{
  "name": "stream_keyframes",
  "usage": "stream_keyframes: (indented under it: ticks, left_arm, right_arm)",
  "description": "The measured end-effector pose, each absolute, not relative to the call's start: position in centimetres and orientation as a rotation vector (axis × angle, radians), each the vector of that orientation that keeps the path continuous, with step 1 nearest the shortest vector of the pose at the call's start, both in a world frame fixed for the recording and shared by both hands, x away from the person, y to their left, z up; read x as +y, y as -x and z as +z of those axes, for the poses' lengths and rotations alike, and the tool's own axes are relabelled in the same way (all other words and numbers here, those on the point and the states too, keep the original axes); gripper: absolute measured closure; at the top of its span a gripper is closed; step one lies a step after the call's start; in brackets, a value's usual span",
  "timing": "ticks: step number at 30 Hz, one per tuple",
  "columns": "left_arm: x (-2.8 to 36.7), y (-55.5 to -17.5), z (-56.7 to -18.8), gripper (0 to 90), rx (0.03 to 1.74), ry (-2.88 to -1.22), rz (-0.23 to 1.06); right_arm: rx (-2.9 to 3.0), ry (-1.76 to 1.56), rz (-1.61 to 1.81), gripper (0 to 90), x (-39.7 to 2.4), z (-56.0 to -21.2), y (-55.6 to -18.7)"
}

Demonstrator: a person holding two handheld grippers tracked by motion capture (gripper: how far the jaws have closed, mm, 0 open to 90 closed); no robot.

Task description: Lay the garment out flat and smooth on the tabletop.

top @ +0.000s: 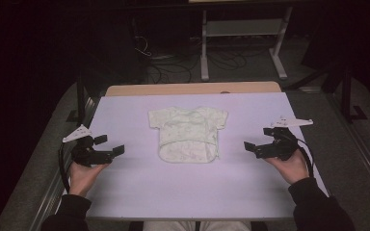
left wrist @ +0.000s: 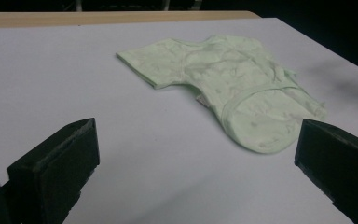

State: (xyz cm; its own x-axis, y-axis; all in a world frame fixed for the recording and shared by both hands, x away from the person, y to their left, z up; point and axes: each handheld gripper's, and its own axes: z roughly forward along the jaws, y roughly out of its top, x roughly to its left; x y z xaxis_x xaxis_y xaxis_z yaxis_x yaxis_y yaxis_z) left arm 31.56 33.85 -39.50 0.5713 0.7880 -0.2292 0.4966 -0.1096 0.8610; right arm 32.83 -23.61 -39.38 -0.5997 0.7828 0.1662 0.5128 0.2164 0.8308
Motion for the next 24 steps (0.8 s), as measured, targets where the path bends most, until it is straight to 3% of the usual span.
stream_keyframes:
  ticks: [24]
  left_arm:
    - [36.1,-28.9,-41.7,0.0,1.065,-1.775,0.404]
  right_arm:
    - [2.248,-1.236,1.277,0.0,-25.1,-42.5,-30.1]
